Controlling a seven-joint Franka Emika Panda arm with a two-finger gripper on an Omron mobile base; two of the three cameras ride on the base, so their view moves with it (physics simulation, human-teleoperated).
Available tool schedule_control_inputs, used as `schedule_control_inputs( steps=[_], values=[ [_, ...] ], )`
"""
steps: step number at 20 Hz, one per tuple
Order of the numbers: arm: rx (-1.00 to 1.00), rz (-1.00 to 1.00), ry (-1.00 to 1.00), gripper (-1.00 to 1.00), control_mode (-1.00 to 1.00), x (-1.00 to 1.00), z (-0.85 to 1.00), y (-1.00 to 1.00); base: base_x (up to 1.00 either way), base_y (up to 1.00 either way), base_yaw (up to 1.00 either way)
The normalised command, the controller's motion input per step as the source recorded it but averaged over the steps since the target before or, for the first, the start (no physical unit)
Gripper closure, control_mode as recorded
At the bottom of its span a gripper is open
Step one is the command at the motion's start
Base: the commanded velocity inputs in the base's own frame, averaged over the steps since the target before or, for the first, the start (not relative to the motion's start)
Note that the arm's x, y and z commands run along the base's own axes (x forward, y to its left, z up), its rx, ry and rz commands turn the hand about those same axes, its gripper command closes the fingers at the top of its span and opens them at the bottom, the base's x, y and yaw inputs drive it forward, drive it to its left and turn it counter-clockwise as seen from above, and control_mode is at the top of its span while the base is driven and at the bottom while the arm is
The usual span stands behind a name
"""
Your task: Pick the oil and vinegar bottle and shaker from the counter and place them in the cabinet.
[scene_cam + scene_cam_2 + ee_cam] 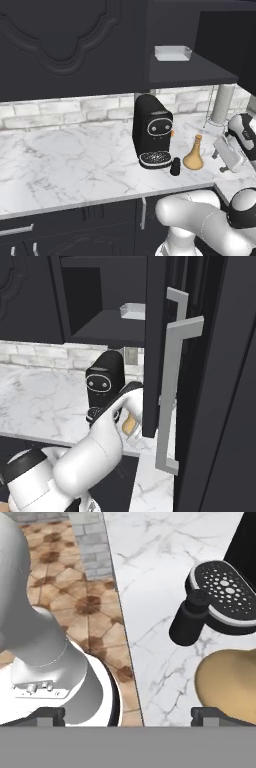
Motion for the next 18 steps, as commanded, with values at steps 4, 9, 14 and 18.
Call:
schedule_control_inputs(
  steps=[4,9,14,18],
  values=[
    [0.07,0.00,0.00,-1.00,-1.00,0.41,0.00,-0.08,0.00,0.00,0.00],
    [0.06,0.00,0.00,-1.00,-1.00,0.33,0.00,-0.04,0.00,0.00,0.00],
    [0.02,0.00,0.00,-1.00,-1.00,0.33,-0.04,-0.08,0.00,0.00,0.00],
    [0.00,0.00,0.00,-1.00,-1.00,0.38,-0.08,-0.11,0.00,0.00,0.00]
  ],
)
